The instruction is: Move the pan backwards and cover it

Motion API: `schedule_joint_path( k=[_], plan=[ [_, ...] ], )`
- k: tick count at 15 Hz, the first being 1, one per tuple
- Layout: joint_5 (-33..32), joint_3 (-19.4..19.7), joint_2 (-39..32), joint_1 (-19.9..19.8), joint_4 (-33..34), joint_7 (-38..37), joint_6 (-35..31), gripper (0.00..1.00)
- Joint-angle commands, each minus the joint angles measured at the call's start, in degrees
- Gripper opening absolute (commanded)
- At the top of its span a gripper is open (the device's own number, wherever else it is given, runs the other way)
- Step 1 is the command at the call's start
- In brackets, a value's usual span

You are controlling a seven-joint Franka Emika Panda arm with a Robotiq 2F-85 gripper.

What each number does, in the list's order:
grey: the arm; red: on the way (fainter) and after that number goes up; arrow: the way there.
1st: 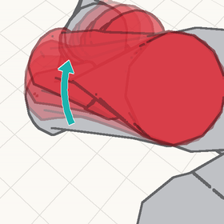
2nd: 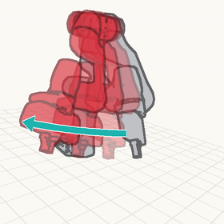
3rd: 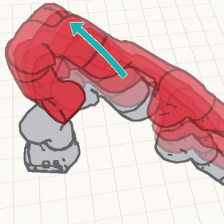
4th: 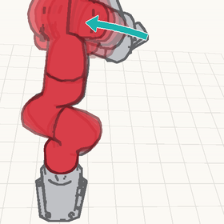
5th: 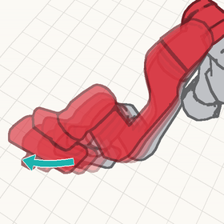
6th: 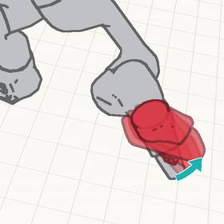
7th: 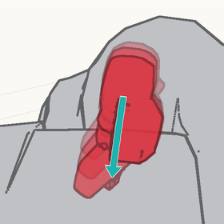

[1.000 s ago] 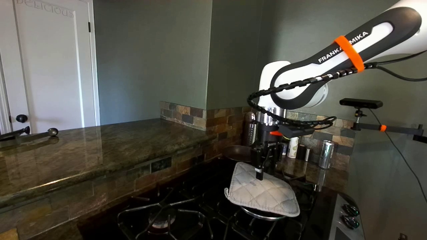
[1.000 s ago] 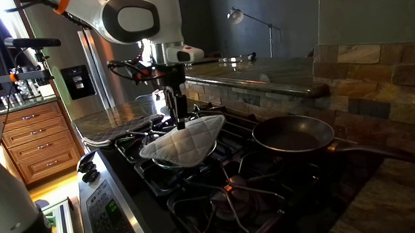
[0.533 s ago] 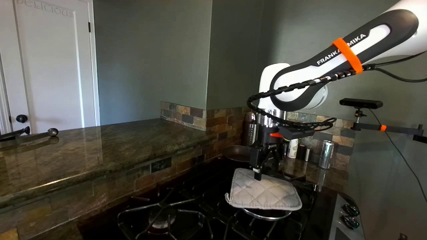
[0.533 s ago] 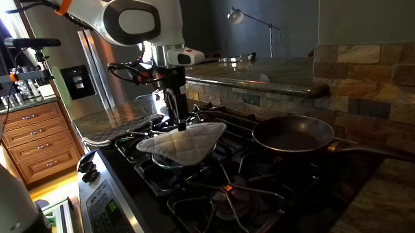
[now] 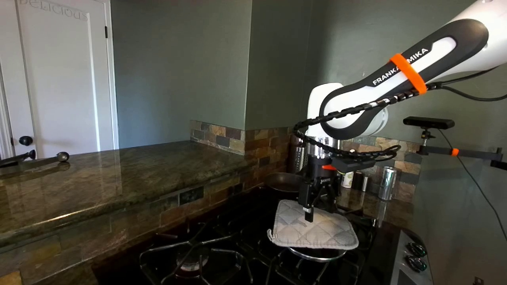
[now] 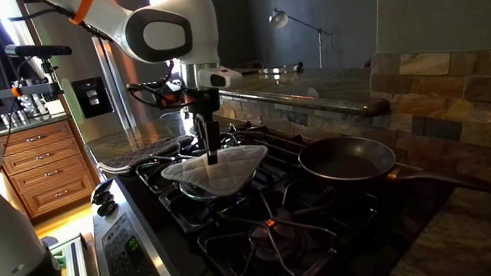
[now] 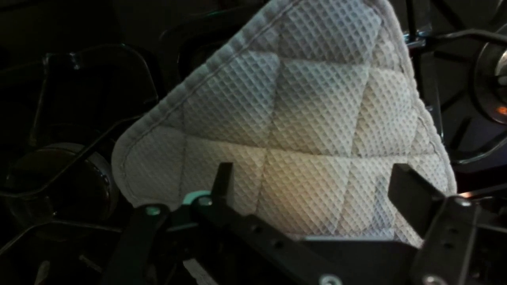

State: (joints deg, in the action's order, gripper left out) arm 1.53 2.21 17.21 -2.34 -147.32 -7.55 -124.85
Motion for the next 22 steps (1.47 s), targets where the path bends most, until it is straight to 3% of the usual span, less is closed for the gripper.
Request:
schedule_joint_path(
  k=[1,4,10,13,15,16,19,22],
  plan=[
    [0.69,-0.70,-0.86,-0.23,-1.37,-1.59,-4.11,0.92],
    [0.84,-0.95,-1.54,-0.08,-1.89,-2.18,-7.85,0.83],
    [0.05,-1.64,-2.16,-0.07,-2.02,-2.76,-7.12,1.00],
    [-0.15,-1.88,-2.30,-0.12,-1.97,-3.23,-7.25,0.98],
    [-0.48,-2.16,-2.70,-0.11,-1.86,-3.82,-7.39,0.88],
    [-0.64,-2.33,-2.91,-0.11,-1.79,-4.26,-7.45,0.69],
    [-1.29,-2.63,-3.44,-0.23,-1.58,-5.25,-7.64,0.57],
    [-2.09,-2.81,-3.71,-0.36,-1.44,-6.39,-7.86,0.32]
  ],
)
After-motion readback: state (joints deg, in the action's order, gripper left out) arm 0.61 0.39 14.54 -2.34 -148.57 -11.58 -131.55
